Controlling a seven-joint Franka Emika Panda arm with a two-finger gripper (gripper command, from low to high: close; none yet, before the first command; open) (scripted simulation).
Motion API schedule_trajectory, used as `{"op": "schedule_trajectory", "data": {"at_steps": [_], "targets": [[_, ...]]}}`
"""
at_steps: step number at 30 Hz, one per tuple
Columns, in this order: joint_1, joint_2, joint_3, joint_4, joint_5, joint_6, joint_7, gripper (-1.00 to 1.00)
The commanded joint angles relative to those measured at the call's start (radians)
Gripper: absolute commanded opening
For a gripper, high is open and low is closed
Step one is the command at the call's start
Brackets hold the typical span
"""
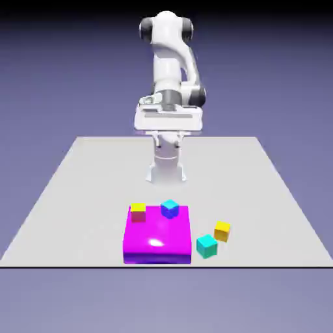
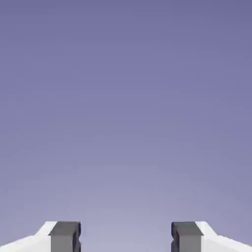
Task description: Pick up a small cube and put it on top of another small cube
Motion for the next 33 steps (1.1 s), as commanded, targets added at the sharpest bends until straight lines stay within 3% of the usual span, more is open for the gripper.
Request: {"op": "schedule_trajectory", "data": {"at_steps": [1, 33], "targets": [[-0.015, -0.011, 0.036, 0.001, 0.002, 0.003, 0.032, 0.00], [-0.506, -0.370, 1.196, 0.026, 0.057, 0.115, 1.041, 0.00]]}}
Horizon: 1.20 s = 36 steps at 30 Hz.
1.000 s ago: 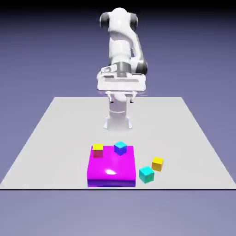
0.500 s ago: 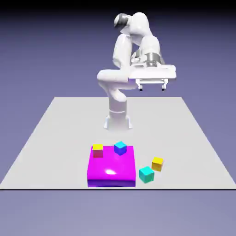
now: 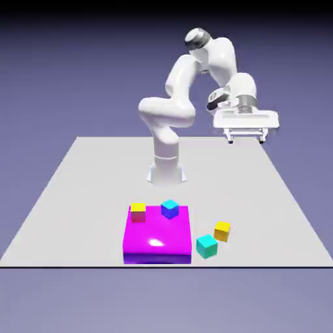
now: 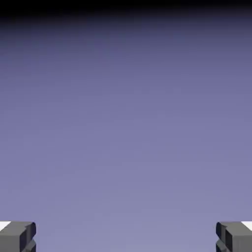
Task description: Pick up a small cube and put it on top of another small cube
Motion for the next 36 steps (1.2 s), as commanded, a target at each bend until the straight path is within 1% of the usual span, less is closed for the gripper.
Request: {"op": "schedule_trajectory", "data": {"at_steps": [1, 23, 25, 31, 32, 33, 36], "targets": [[-0.015, -0.011, 0.036, 0.001, 0.002, 0.003, 0.032, 0.00], [-0.353, -0.258, 0.834, 0.018, 0.040, 0.080, 0.726, 0.00], [-0.359, -0.262, 0.848, 0.019, 0.040, 0.081, 0.738, 0.00], [-0.562, -0.398, 0.944, 0.138, 0.044, 0.199, 0.773, 0.00], [-0.562, -0.398, 0.944, 0.138, 0.044, 0.199, 0.773, -1.00], [-0.562, -0.398, 0.944, 0.138, 0.044, 0.199, 0.773, -1.00], [-0.453, -0.325, 0.892, 0.074, 0.042, 0.136, 0.754, -1.00]]}}
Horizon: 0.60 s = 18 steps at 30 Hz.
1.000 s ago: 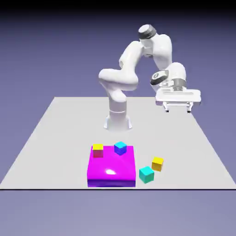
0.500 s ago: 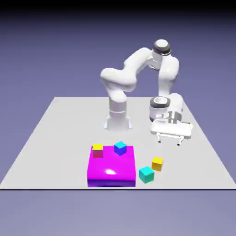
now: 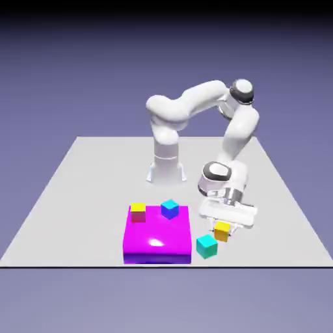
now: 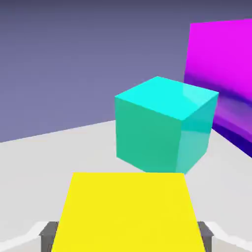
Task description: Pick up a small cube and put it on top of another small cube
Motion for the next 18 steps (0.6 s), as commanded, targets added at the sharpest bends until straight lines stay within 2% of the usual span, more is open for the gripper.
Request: {"op": "schedule_trajectory", "data": {"at_steps": [1, 3, 18], "targets": [[0.036, 0.024, -0.017, -0.021, -0.001, -0.022, -0.006, -1.00], [0.088, 0.061, -0.049, -0.046, 0.006, -0.073, -0.022, -1.00], [-0.143, -0.028, -0.215, 0.303, 0.299, -0.725, -0.238, -1.00]]}}
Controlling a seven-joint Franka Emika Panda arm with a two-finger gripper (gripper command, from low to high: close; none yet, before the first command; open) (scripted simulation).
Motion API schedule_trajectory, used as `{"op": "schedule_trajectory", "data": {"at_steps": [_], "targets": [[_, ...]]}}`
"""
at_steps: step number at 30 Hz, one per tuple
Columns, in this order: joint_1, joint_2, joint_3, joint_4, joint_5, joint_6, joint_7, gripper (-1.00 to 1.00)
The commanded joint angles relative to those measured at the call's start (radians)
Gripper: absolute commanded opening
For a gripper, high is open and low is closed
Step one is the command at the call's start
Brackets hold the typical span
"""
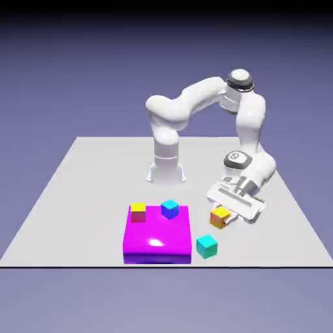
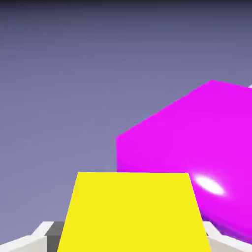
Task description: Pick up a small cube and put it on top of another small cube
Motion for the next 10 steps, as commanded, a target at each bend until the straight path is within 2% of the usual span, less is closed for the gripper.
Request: {"op": "schedule_trajectory", "data": {"at_steps": [1, 7, 8, 10], "targets": [[-0.010, -0.004, -0.007, 0.015, 0.013, -0.030, -0.009, -1.00], [-0.156, -0.052, 0.100, 0.043, 0.056, 0.105, -0.008, -1.00], [-0.156, -0.052, 0.100, 0.043, 0.056, 0.105, -0.008, 1.00], [-0.120, -0.040, 0.073, 0.036, 0.046, 0.071, -0.008, 1.00]]}}
